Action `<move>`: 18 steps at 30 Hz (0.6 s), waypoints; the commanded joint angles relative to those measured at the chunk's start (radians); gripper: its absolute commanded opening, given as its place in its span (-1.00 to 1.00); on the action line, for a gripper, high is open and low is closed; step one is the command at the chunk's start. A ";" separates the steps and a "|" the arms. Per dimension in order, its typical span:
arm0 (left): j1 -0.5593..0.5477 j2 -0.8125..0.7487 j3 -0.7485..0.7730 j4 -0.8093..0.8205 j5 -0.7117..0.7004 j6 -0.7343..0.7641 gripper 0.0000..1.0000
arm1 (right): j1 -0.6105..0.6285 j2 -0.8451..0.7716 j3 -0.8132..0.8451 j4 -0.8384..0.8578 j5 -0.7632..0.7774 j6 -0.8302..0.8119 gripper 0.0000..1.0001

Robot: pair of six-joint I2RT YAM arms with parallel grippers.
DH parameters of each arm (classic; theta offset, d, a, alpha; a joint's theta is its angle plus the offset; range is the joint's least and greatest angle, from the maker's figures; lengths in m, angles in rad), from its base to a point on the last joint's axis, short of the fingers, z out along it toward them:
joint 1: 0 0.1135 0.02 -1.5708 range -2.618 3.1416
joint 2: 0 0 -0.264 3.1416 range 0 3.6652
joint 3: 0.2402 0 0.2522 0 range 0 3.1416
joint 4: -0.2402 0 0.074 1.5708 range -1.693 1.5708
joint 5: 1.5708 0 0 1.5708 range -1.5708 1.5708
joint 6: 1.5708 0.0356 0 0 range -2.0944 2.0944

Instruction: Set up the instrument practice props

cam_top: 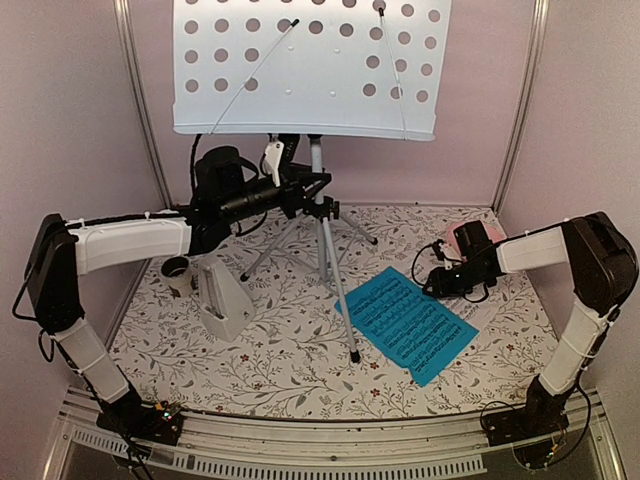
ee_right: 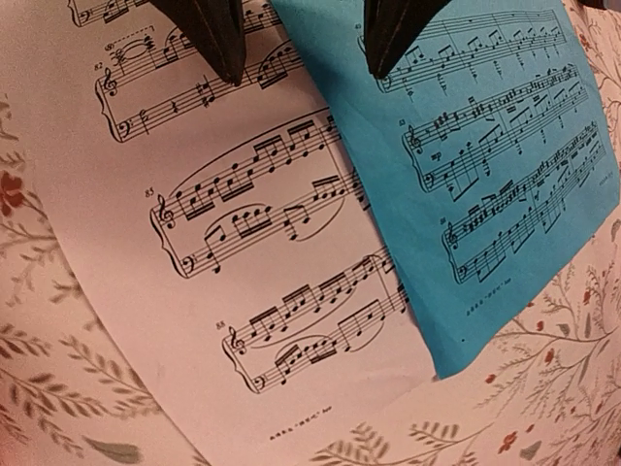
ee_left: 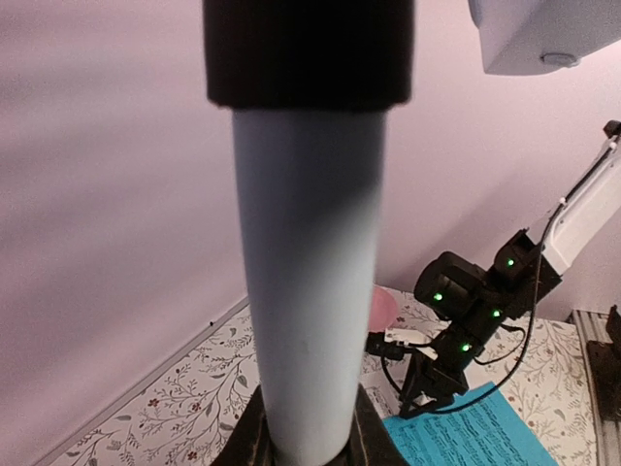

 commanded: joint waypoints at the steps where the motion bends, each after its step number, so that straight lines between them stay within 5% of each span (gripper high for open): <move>1: 0.012 -0.051 0.104 0.228 -0.007 -0.005 -1.00 | -0.060 -0.076 -0.043 -0.075 0.014 0.001 -0.14; 10: 0.004 -0.019 0.115 0.227 0.000 -0.030 -1.00 | -0.076 -0.127 -0.034 -0.114 -0.033 -0.006 -0.12; 18: 0.000 0.024 0.133 0.210 0.024 -0.059 -1.00 | -0.076 -0.215 -0.001 -0.102 -0.077 -0.003 0.22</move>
